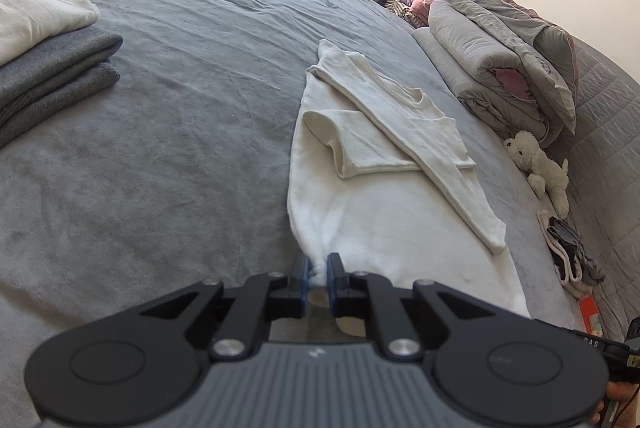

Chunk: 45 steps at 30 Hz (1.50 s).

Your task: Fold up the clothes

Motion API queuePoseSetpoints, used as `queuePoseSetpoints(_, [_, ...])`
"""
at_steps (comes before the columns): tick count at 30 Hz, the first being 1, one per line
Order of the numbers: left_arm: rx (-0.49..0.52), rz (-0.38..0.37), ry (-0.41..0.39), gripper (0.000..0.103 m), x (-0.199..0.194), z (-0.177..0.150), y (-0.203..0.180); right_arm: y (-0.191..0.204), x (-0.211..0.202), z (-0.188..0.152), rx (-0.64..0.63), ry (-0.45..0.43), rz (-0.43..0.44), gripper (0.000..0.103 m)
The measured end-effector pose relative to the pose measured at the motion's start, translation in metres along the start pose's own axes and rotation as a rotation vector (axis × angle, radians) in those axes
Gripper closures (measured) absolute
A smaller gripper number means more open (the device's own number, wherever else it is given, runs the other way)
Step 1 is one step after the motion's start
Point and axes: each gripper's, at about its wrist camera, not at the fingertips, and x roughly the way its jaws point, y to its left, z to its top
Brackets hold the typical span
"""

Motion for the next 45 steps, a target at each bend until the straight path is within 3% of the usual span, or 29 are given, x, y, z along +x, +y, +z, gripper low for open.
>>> queuePoseSetpoints(4, [-0.022,-0.033,-0.014,0.094,-0.009,0.003,-0.003,-0.002,-0.007,0.004,0.013,-0.041,0.015,0.092])
queuePoseSetpoints(9, [-0.04,-0.058,-0.023,0.094,-0.015,0.005,-0.004,-0.003,-0.006,0.006,0.018,-0.029,0.013,0.091])
queuePoseSetpoints(17, [-0.095,-0.06,0.013,0.093,-0.008,0.005,0.007,-0.014,-0.004,0.006,0.078,0.002,-0.009,0.086])
queuePoseSetpoints(22, [-0.121,-0.05,0.015,0.086,-0.005,0.005,0.011,-0.018,-0.001,0.005,0.11,0.027,-0.009,0.071])
queuePoseSetpoints(25, [-0.133,-0.047,0.021,0.081,-0.002,0.005,0.014,-0.019,0.006,0.002,0.128,0.066,0.008,0.07])
queuePoseSetpoints(27, [-0.126,-0.053,0.023,0.067,-0.001,0.006,0.014,-0.017,0.009,0.0,0.119,0.075,-0.011,0.068])
queuePoseSetpoints(29, [-0.11,-0.04,0.027,0.064,0.003,0.004,0.012,-0.013,0.01,-0.002,0.1,0.076,-0.026,0.068])
queuePoseSetpoints(34, [-0.071,-0.012,0.049,0.066,0.015,-0.002,0.006,-0.01,0.01,-0.005,0.069,0.066,-0.049,0.073])
queuePoseSetpoints(36, [-0.042,-0.006,0.048,0.079,0.018,-0.004,0.001,-0.008,0.011,-0.007,0.049,0.057,-0.068,0.079])
queuePoseSetpoints(38, [-0.019,-0.001,0.046,0.095,0.019,-0.005,-0.003,-0.007,0.01,-0.009,0.044,0.045,-0.078,0.093])
queuePoseSetpoints(39, [-0.018,0.002,0.041,0.097,0.018,-0.004,-0.003,-0.006,0.009,-0.009,0.045,0.037,-0.078,0.094])
queuePoseSetpoints(45, [-0.027,-0.012,-0.005,0.099,0.004,0.0,-0.001,-0.002,-0.004,-0.004,0.034,-0.018,-0.057,0.095])
